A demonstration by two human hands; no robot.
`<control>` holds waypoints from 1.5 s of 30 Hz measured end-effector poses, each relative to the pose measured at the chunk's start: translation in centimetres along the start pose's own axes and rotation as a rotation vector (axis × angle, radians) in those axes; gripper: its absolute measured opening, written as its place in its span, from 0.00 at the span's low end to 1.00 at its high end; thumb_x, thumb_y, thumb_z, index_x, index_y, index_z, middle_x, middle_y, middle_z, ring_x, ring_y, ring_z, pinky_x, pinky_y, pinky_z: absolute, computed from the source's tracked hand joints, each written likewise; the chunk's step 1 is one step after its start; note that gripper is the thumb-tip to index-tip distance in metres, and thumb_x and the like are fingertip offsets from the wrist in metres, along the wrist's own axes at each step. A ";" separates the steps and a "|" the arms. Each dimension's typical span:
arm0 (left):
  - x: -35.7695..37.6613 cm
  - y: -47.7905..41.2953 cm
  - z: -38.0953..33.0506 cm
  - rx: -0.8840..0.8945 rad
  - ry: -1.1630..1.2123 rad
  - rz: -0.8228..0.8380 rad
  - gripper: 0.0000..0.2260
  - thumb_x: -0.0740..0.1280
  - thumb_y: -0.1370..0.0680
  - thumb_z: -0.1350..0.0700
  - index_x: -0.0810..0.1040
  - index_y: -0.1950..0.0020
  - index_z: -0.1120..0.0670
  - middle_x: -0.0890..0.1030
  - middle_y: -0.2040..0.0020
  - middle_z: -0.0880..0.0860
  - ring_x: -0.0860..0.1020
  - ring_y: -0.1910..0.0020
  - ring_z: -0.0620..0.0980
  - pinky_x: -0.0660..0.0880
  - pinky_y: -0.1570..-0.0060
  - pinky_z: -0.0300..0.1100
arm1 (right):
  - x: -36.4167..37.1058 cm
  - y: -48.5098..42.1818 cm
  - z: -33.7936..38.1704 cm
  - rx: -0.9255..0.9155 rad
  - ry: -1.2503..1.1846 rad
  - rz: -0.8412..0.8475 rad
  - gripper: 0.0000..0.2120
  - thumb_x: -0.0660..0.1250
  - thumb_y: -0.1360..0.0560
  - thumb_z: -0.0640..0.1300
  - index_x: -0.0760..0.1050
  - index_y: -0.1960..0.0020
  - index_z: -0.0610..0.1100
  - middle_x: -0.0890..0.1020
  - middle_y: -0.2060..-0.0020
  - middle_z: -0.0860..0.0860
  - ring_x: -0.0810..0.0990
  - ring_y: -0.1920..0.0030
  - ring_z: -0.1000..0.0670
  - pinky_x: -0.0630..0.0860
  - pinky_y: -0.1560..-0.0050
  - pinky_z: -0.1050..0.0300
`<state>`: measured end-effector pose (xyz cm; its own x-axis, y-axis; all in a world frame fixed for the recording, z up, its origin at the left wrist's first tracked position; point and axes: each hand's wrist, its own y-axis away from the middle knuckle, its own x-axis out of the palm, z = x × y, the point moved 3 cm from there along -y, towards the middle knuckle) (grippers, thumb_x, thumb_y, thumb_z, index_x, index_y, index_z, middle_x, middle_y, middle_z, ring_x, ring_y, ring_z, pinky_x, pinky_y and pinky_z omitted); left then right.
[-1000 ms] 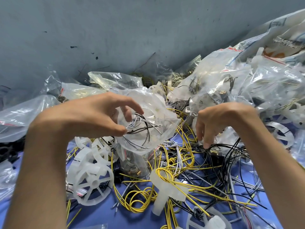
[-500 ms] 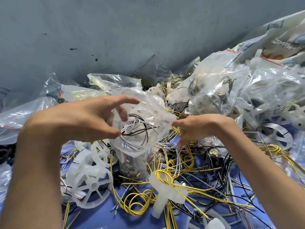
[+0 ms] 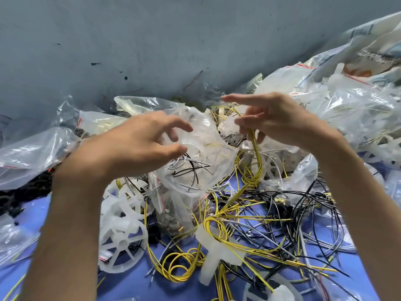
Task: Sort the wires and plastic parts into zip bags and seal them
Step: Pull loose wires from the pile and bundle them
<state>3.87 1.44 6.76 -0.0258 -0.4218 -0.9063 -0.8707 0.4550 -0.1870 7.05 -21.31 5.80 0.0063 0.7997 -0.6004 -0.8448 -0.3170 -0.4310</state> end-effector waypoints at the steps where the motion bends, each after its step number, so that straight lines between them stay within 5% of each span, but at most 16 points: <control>1: 0.2 -0.1 -0.5 0.013 -0.010 -0.025 0.16 0.64 0.28 0.44 0.74 0.41 0.38 0.73 0.52 0.42 0.75 0.59 0.36 0.70 0.57 0.30 | -0.2 0.0 0.4 -0.023 -0.053 -0.049 0.20 0.68 0.25 0.38 0.74 0.42 0.62 0.82 0.69 0.51 0.76 0.70 0.53 0.75 0.71 0.65; 5: 0.7 -0.6 -2.2 0.036 0.020 -0.166 0.14 0.64 0.27 0.46 0.76 0.42 0.42 0.67 0.46 0.48 0.74 0.49 0.41 0.71 0.44 0.42 | -1.1 -0.1 1.3 -0.067 -0.201 -0.227 0.15 0.66 0.24 0.36 0.79 0.47 0.56 0.80 0.73 0.53 0.73 0.73 0.51 0.70 0.73 0.65; 9: 0.7 -0.6 -3.6 0.110 0.024 -0.354 0.07 0.67 0.26 0.49 0.77 0.48 0.44 0.63 0.40 0.47 0.67 0.38 0.45 0.64 0.36 0.39 | -2.0 0.0 1.5 -0.050 -0.294 -0.328 0.19 0.64 0.23 0.36 0.72 0.35 0.53 0.78 0.73 0.54 0.72 0.72 0.53 0.71 0.72 0.64; 12: 0.9 -0.4 -5.2 0.223 0.071 -0.432 0.04 0.66 0.25 0.47 0.78 0.54 0.46 0.70 0.40 0.46 0.69 0.39 0.44 0.61 0.41 0.29 | -2.4 0.2 1.5 -0.024 -0.393 -0.392 0.21 0.63 0.22 0.36 0.69 0.31 0.49 0.78 0.73 0.55 0.73 0.71 0.55 0.72 0.68 0.63; 18: 3.1 -1.0 -6.7 0.207 -0.028 -0.242 0.24 0.59 0.31 0.33 0.80 0.48 0.48 0.80 0.46 0.44 0.73 0.43 0.44 0.69 0.39 0.51 | -2.2 0.2 2.0 0.025 -0.605 -0.456 0.22 0.63 0.22 0.36 0.67 0.30 0.48 0.79 0.72 0.54 0.76 0.69 0.58 0.74 0.67 0.67; 24: 3.5 -1.5 -6.0 0.181 0.079 -0.282 0.14 0.63 0.28 0.44 0.83 0.57 0.51 0.82 0.56 0.46 0.75 0.52 0.49 0.72 0.48 0.51 | -1.4 0.0 2.2 0.078 -0.724 -0.395 0.09 0.62 0.22 0.34 0.79 0.49 0.42 0.78 0.67 0.49 0.79 0.66 0.57 0.76 0.61 0.68; 28: 3.3 -1.8 -4.9 0.069 0.151 -0.314 0.08 0.68 0.23 0.50 0.83 0.59 0.50 0.81 0.57 0.46 0.77 0.53 0.50 0.72 0.50 0.47 | -1.2 0.1 2.4 0.065 -0.392 -0.263 0.10 0.64 0.23 0.35 0.81 0.54 0.45 0.80 0.67 0.50 0.79 0.68 0.56 0.77 0.63 0.67; 31: 2.8 -1.8 -4.5 -0.003 0.166 -0.376 0.13 0.68 0.23 0.51 0.78 0.68 0.42 0.78 0.61 0.41 0.74 0.56 0.45 0.67 0.56 0.39 | -0.5 0.2 2.5 0.013 -0.027 -0.206 0.11 0.66 0.24 0.37 0.81 0.55 0.52 0.80 0.69 0.51 0.77 0.72 0.56 0.76 0.68 0.65; 35: 2.4 -1.7 -4.2 -0.015 0.185 -0.389 0.13 0.68 0.24 0.50 0.77 0.68 0.41 0.76 0.61 0.40 0.72 0.57 0.43 0.65 0.57 0.37 | 0.3 0.0 2.4 -0.117 0.306 -0.155 0.10 0.69 0.26 0.43 0.81 0.45 0.47 0.79 0.62 0.48 0.75 0.67 0.53 0.73 0.61 0.60; 38: 2.1 -1.7 -3.6 -0.028 0.192 -0.379 0.10 0.69 0.24 0.51 0.79 0.66 0.44 0.76 0.59 0.41 0.72 0.57 0.42 0.64 0.58 0.33 | 0.0 0.1 2.5 -0.171 0.339 -0.202 0.09 0.72 0.29 0.43 0.83 0.49 0.46 0.78 0.58 0.50 0.73 0.65 0.60 0.68 0.60 0.69; 42: 1.6 -1.6 -3.0 -0.048 0.185 -0.349 0.09 0.70 0.25 0.52 0.80 0.65 0.46 0.77 0.57 0.40 0.72 0.57 0.41 0.62 0.60 0.21 | 0.1 0.2 2.6 -0.161 0.375 -0.173 0.04 0.73 0.30 0.40 0.84 0.55 0.43 0.84 0.68 0.48 0.79 0.69 0.52 0.76 0.60 0.56; 45: 1.4 -1.5 -2.4 -0.067 0.185 -0.325 0.08 0.70 0.24 0.53 0.81 0.64 0.47 0.77 0.56 0.40 0.73 0.56 0.38 0.61 0.61 0.18 | 0.4 0.0 2.4 -0.112 0.378 -0.127 0.06 0.75 0.32 0.38 0.84 0.56 0.45 0.79 0.75 0.59 0.80 0.70 0.56 0.77 0.61 0.57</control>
<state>3.94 -1.68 6.69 0.1738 -0.6728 -0.7191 -0.8782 0.2245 -0.4223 5.76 -19.77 7.11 0.3199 0.5992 -0.7339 -0.7616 -0.2982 -0.5754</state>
